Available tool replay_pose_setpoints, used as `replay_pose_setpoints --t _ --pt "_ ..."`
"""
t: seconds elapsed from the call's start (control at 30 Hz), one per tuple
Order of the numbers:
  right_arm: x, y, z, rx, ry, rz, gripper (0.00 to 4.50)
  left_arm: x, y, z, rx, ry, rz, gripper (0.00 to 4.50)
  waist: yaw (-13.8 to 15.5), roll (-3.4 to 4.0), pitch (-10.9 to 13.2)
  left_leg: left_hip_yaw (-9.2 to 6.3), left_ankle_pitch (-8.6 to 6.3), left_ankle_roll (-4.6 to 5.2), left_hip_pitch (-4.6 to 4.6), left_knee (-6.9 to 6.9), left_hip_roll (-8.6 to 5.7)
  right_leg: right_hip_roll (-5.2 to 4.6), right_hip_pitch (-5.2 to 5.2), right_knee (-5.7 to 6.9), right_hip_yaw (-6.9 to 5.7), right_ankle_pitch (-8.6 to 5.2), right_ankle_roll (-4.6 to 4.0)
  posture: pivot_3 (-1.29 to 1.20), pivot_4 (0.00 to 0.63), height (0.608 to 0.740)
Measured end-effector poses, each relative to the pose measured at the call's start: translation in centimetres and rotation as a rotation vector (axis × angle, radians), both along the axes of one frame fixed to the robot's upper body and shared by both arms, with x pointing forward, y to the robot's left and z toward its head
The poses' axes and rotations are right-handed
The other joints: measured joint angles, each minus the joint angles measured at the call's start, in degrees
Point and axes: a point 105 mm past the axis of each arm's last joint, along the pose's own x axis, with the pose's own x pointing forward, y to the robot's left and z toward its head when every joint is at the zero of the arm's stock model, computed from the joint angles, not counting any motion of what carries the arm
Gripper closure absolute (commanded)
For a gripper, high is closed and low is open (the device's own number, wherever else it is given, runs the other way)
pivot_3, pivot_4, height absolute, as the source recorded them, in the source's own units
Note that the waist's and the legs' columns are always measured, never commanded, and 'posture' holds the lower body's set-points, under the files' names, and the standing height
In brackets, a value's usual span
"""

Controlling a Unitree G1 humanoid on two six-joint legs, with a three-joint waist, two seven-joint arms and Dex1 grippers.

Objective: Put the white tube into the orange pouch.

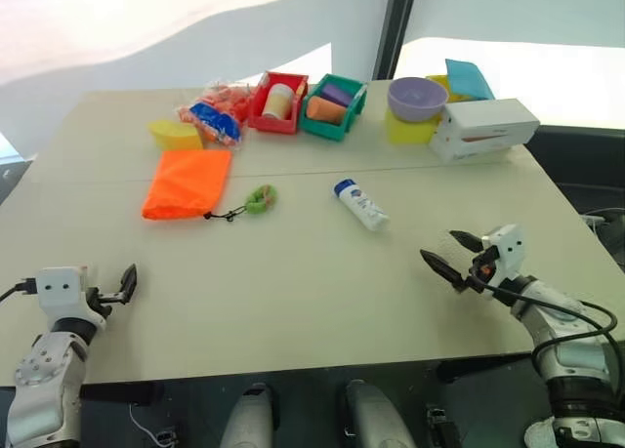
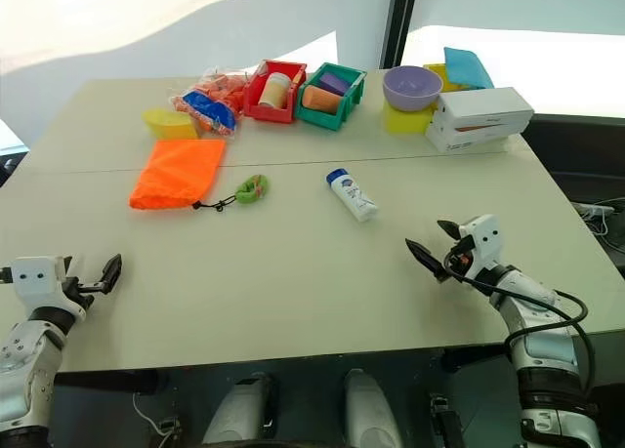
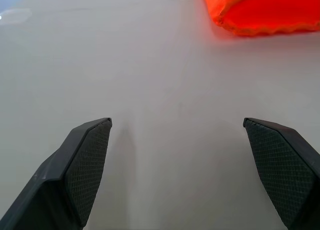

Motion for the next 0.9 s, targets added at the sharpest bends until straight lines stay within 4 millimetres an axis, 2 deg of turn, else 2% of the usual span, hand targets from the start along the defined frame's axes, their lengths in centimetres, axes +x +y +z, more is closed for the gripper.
replay_pose_setpoints --t 0.43,0.7,0.9 --pt "-0.6 1.4 -0.1 -0.006 0.003 0.049 0.06 0.4 -0.5 0.4 -0.033 -0.046 -0.016 0.00 -0.03 0.00 0.00 0.03 0.00 0.00 -0.01 -0.04 0.02 0.00 0.01 -0.11 0.00 0.05 -0.06 0.00 0.150 0.740" --pt "-0.8 1.7 -0.3 0.002 -0.003 0.053 0.06 0.3 0.0 1.4 -0.056 -0.089 -0.018 0.00 -0.02 0.00 0.00 0.04 0.00 0.00 -0.01 -0.04 0.02 0.00 0.01 -0.12 0.00 0.05 -0.06 0.00 0.150 0.740" --pt "-1.1 5.9 -0.3 0.045 -0.033 0.159 0.06 3.6 -0.9 3.7 0.163 -0.101 -0.053 0.00 0.06 0.00 -0.01 0.04 0.00 0.00 0.00 -0.03 0.02 0.03 0.03 -0.12 -0.01 0.10 -0.11 0.00 0.150 0.740"
